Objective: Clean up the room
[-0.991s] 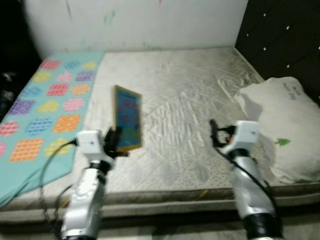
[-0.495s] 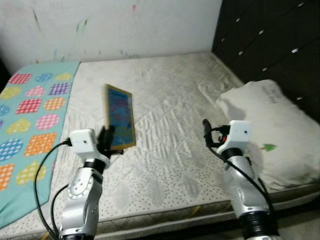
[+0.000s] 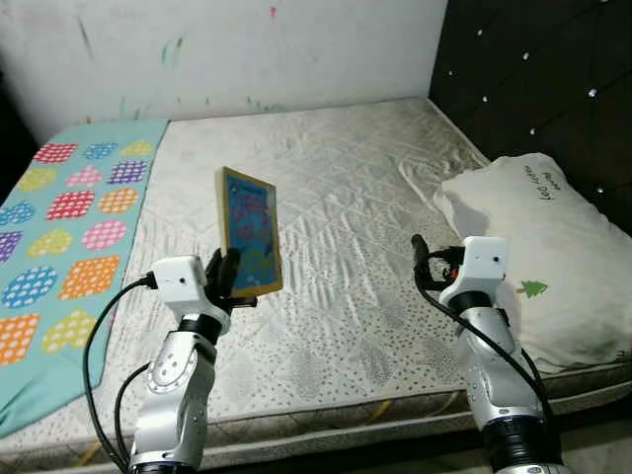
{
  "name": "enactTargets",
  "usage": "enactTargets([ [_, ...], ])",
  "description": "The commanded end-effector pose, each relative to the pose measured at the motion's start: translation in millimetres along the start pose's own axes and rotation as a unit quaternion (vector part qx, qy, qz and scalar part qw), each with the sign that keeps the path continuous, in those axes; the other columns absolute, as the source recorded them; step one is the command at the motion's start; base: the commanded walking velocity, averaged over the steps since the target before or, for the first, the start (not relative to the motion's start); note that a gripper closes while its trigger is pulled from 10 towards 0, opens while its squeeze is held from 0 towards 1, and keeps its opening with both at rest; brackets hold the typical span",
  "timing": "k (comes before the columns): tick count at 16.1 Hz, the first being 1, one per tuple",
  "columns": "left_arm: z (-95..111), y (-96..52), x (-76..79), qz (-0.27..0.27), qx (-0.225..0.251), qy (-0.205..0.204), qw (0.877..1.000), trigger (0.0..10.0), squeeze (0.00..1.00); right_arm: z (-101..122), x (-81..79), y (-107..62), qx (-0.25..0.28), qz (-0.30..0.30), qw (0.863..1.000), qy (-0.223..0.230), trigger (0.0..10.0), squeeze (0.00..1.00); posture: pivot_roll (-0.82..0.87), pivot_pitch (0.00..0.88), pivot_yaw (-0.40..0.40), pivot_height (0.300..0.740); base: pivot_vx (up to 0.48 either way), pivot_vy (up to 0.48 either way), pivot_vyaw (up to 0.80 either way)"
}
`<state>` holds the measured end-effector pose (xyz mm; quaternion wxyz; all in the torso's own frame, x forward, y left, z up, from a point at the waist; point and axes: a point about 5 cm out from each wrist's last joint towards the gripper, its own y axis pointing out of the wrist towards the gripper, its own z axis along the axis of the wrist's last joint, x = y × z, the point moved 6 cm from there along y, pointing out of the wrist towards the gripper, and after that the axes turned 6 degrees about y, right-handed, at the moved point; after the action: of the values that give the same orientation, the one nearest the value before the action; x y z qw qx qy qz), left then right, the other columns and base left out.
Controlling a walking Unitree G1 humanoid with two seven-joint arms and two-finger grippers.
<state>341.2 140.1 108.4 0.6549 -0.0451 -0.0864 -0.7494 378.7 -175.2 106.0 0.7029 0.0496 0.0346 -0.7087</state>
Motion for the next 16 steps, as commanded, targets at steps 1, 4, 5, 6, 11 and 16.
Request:
enactTargets([
  [1,11.8,2.9,2.7,-0.005,0.021,0.004,1.000,10.0,0.00,3.2,-4.6,3.0,0.006,0.010,1.000,-0.007,10.0,0.00,0.05,0.001,0.049,0.740,0.000,-0.379,0.00],
  [4,11.5,3.6,2.7,-0.003,0.021,0.004,1.000,10.0,0.00,3.8,-7.3,3.0,0.009,0.017,1.000,-0.013,10.0,0.00,0.05,0.000,0.046,0.740,0.000,-0.419,0.34],
  [5,11.5,3.8,2.5,-0.003,0.021,0.003,1.000,10.0,0.00,3.4,-7.7,2.9,0.008,0.018,1.000,-0.014,10.0,0.00,0.05,0.000,0.046,0.740,0.000,-0.435,0.53],
  [6,12.2,3.9,2.3,-0.002,0.022,0.003,1.000,10.0,0.00,2.3,-7.6,2.5,0.007,0.018,1.000,-0.014,10.0,0.00,0.05,0.000,0.046,0.740,0.000,-0.450,0.00],
  [11,13.0,4.5,3.5,-0.003,0.023,0.001,1.000,10.0,0.00,-0.3,-6.4,1.5,0.004,0.018,1.000,-0.016,10.0,0.00,0.05,0.000,0.046,0.740,0.000,-0.458,0.00],
  [16,11.3,4.2,5.0,-0.004,0.021,-0.005,1.000,10.0,0.00,-0.9,-6.1,1.1,0.003,0.021,1.000,-0.020,10.0,0.00,0.04,0.000,0.045,0.740,0.000,-0.480,0.00],
])
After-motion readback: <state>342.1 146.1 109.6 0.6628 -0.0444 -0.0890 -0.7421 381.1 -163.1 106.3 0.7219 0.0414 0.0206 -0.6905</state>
